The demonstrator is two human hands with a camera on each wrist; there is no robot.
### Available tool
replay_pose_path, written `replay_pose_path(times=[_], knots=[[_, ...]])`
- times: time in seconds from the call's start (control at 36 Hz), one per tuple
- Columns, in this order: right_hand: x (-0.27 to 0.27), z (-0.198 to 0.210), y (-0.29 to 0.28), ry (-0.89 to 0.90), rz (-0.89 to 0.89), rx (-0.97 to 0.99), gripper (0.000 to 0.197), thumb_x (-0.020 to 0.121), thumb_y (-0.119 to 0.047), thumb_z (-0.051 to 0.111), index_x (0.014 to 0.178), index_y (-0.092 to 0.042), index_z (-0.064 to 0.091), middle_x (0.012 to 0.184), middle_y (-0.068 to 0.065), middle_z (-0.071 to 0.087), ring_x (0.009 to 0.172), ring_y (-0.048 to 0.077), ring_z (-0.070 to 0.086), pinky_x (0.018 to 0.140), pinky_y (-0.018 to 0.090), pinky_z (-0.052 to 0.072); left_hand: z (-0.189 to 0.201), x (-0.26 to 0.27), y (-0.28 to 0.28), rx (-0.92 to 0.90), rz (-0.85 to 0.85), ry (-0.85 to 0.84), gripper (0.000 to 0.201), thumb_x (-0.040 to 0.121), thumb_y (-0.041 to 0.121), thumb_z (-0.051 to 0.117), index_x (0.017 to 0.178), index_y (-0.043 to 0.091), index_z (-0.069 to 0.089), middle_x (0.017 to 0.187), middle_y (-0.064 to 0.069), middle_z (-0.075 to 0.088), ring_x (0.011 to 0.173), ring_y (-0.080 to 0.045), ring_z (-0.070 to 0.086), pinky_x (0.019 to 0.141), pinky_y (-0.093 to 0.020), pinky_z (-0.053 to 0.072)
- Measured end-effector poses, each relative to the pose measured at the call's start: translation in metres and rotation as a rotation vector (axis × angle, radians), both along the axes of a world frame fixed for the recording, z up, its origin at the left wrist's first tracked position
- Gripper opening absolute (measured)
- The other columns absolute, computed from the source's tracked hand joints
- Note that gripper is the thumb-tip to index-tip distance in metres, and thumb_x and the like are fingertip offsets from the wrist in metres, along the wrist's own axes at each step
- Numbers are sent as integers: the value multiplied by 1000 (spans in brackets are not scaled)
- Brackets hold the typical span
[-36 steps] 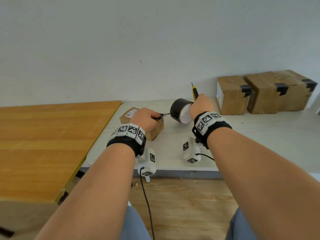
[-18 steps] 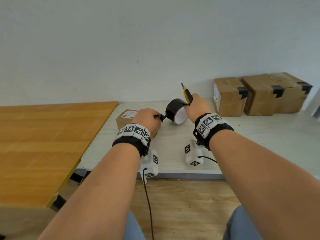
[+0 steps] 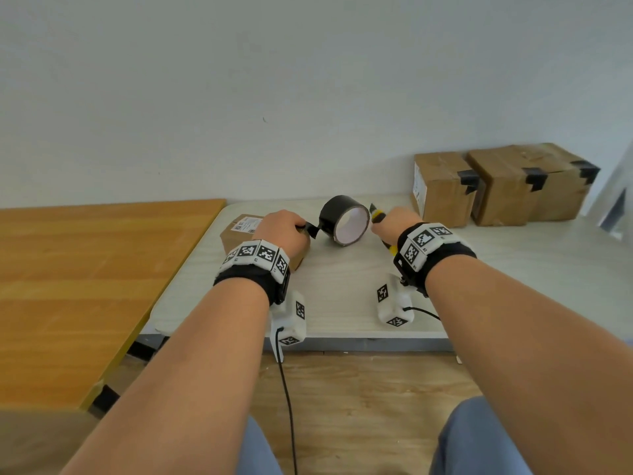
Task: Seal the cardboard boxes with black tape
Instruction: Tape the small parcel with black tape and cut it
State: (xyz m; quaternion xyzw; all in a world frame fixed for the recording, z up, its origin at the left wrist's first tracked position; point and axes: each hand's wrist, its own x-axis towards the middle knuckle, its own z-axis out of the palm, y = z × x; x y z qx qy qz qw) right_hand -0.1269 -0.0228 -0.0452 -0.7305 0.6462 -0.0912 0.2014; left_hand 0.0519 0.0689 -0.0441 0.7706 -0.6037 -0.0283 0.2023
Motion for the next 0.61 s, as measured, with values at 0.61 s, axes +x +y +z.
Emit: replay_pose_path(times=[0.61], knots=[[3,2,-7,114,81,-94,27,99,-17,42,86,-1,59,103,17,62,100,32,60,78,33,44,6,1,3,53,-14,36,32,90,17,52,119,21,67,118,-5,66,110,-26,58,88,-28,42]])
